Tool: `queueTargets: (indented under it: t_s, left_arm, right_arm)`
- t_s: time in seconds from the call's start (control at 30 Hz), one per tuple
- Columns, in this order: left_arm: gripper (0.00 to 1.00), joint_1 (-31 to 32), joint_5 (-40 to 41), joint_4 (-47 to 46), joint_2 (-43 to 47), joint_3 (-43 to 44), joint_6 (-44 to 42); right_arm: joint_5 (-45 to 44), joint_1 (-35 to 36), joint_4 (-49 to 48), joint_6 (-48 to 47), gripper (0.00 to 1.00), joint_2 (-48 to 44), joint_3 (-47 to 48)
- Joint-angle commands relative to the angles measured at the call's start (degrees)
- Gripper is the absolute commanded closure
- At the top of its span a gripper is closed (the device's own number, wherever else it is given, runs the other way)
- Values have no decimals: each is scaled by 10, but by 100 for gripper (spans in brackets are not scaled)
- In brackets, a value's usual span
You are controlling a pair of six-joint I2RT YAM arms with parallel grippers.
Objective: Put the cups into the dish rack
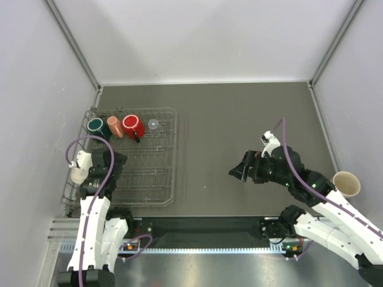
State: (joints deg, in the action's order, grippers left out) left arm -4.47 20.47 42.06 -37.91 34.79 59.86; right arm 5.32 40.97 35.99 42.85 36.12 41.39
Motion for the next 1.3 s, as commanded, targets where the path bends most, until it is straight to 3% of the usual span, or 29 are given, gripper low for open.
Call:
queueTargets:
  t_s: [0.0,0.13,0.27,0.5,0.7,0.8,1.03,1.27]
  left_arm:
    - [16,-1,-184,-50,12,14,-11]
    - [18,15,-280,-106,-17,22,-21]
    - [18,77,-290,-129,-58,67,-51]
    - [18,318,-188,-177,-144,99,-57]
    - [19,450,-183,-239,-199,93,-56]
    - [19,475,-193,-268,-190,63,-41]
    - [19,496,-285,-302,-146,-8,-26]
    - [19,503,-381,-249,-84,-32,-65]
  right_arm:
    - [0,-7,25,-12,13,15,39]
    - [-15,-8,50,-14,13,43,45]
    - [-49,-8,64,-11,12,68,48]
    - [-113,-12,83,18,13,138,87]
    - [-221,-38,167,68,12,223,166]
    - [-254,-94,192,79,14,250,204]
    - [-175,-356,190,59,17,265,254]
    - [-225,-464,248,68,18,288,331]
